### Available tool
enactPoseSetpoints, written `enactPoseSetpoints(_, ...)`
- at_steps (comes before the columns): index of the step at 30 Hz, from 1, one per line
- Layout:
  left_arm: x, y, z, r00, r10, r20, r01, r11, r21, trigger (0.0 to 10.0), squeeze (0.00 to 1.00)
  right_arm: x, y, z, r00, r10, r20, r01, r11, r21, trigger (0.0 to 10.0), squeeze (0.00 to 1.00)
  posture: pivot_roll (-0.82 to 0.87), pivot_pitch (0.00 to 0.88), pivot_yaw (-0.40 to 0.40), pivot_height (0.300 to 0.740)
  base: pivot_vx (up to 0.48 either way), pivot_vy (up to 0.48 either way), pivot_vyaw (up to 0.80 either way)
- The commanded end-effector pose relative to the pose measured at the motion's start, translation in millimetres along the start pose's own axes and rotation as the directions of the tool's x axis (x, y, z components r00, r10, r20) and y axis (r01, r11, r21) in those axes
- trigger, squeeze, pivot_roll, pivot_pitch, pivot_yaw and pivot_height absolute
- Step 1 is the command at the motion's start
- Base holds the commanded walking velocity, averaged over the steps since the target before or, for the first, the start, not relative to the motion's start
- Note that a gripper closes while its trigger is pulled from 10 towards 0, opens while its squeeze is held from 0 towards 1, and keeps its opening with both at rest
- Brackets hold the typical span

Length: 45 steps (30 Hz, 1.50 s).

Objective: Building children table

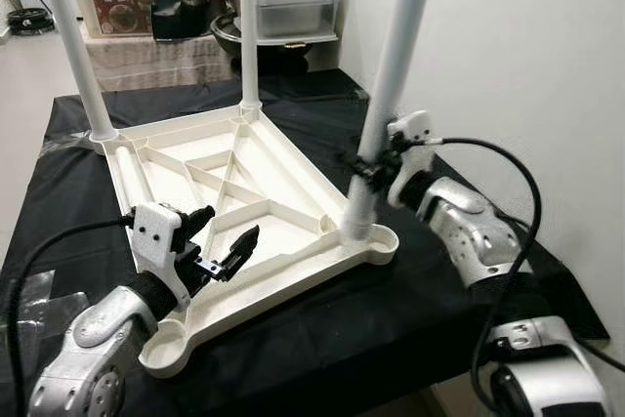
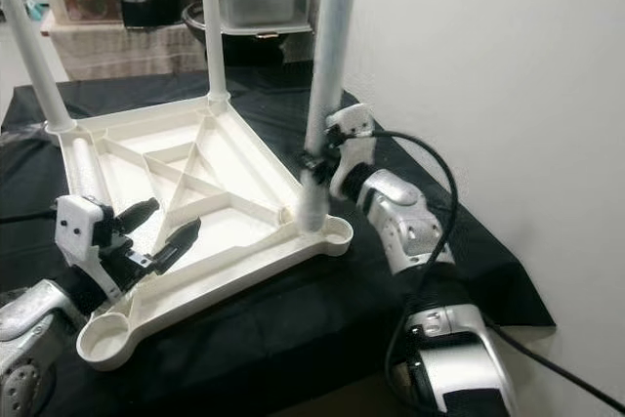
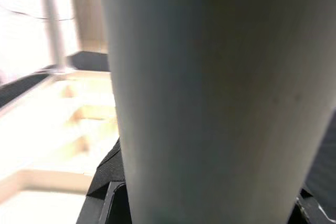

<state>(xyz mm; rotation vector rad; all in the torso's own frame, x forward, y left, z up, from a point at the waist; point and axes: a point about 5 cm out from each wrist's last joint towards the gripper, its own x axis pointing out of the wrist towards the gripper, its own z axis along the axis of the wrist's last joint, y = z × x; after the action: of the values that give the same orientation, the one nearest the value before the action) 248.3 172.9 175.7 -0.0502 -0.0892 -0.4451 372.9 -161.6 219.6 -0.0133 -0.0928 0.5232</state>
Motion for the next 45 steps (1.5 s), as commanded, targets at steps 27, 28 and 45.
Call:
enactPoseSetpoints(27, -0.2, -7.2, -19.8, 0.997, 0.046, -0.06, -0.046, 0.999, -0.003, 10.0, 0.0, -2.1, 2.8, -25.0, 0.999, -0.015, -0.043, 0.012, 0.997, -0.078, 0.0, 0.0, 0.0, 0.0, -0.062, 0.74, 0.0, 0.0, 0.0)
enactPoseSetpoints(28, -0.2, -7.2, -19.8, 0.997, 0.046, -0.06, -0.046, 0.999, -0.003, 10.0, 0.0, -2.1, 2.8, -25.0, 0.999, -0.015, -0.043, 0.012, 0.997, -0.078, 0.0, 0.0, 0.0, 0.0, -0.062, 0.74, 0.0, 0.0, 0.0)
enactPoseSetpoints(45, 3.9, -8.1, -22.1, 0.997, 0.045, -0.06, -0.046, 0.999, -0.014, 10.0, 0.0, -16.5, 23.9, -34.2, 0.991, 0.117, -0.066, -0.123, 0.987, -0.101, 0.0, 0.0, -0.01, 0.0, -0.055, 0.74, 0.0, 0.0, 0.0)
